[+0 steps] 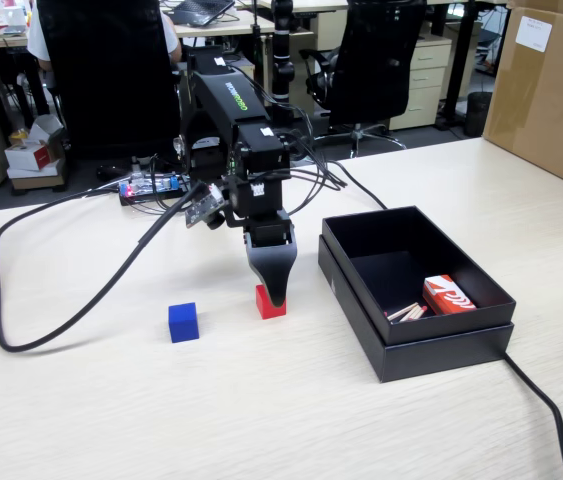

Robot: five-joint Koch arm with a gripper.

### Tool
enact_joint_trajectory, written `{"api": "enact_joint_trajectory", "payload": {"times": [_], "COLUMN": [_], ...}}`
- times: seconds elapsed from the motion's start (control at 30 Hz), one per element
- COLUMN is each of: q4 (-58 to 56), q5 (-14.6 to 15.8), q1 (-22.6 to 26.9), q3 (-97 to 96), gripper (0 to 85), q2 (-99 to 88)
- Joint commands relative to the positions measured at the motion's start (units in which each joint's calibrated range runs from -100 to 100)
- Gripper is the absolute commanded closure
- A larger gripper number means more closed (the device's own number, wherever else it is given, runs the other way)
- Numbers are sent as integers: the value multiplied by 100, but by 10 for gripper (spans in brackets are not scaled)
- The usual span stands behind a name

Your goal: Put the red cube on top of the blue cube

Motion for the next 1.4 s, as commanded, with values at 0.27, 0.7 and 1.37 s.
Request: {"api": "enact_joint_trajectory", "payload": {"times": [0.27, 0.7, 1.37], "q4": [34, 172, 371], "q5": [-205, -352, -440], "q1": [-73, -127, -151], "q3": [519, 546, 627], "gripper": [432, 458, 830], "q2": [129, 370, 359]}}
